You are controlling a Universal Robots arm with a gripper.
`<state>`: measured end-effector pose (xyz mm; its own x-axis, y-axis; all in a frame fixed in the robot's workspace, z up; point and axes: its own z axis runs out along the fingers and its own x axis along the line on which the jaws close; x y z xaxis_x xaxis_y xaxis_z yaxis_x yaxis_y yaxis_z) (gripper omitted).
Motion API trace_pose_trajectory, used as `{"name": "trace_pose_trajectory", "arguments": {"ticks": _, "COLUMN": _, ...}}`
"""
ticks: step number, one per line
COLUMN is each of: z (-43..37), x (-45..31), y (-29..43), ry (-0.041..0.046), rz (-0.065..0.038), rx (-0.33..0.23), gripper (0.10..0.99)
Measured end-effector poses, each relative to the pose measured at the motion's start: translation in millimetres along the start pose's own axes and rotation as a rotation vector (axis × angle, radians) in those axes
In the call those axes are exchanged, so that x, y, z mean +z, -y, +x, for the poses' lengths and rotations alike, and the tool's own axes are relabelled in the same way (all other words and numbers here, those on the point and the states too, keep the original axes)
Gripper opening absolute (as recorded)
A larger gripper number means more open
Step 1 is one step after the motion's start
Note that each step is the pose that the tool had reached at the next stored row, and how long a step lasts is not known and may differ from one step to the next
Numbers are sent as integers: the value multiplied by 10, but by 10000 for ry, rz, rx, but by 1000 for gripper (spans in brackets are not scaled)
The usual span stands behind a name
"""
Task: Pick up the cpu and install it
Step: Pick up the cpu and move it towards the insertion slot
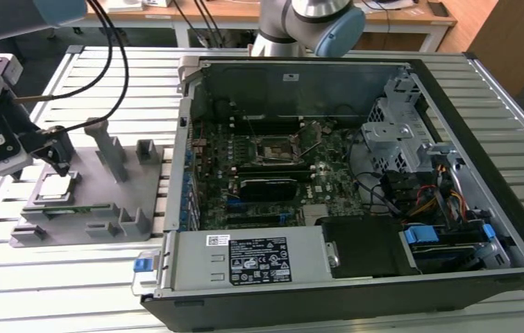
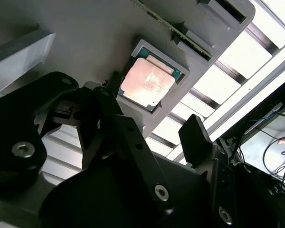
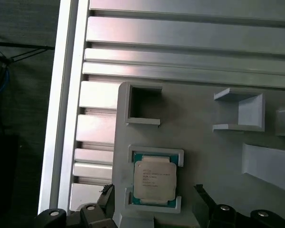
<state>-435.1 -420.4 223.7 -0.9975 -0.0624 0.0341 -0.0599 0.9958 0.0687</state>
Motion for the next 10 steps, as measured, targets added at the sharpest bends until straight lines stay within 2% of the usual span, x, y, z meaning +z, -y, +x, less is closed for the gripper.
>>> {"name": "trace_pose_trajectory", "arguments": {"ticks": 1, "z": -1, "x": 19, "y": 1, "ry": -1, "rz": 1, "rx": 0, "gripper": 808}}
{"name": "trace_pose_trajectory", "arguments": {"ticks": 2, "z": -1, "x": 37, "y": 2, "ry": 0, "rz": 0, "rx": -3, "gripper": 737}}
{"name": "trace_pose_trajectory", "arguments": {"ticks": 10, "z": -4, "x": 139, "y": 6, "ry": 2, "rz": 39, "rx": -67, "gripper": 737}}
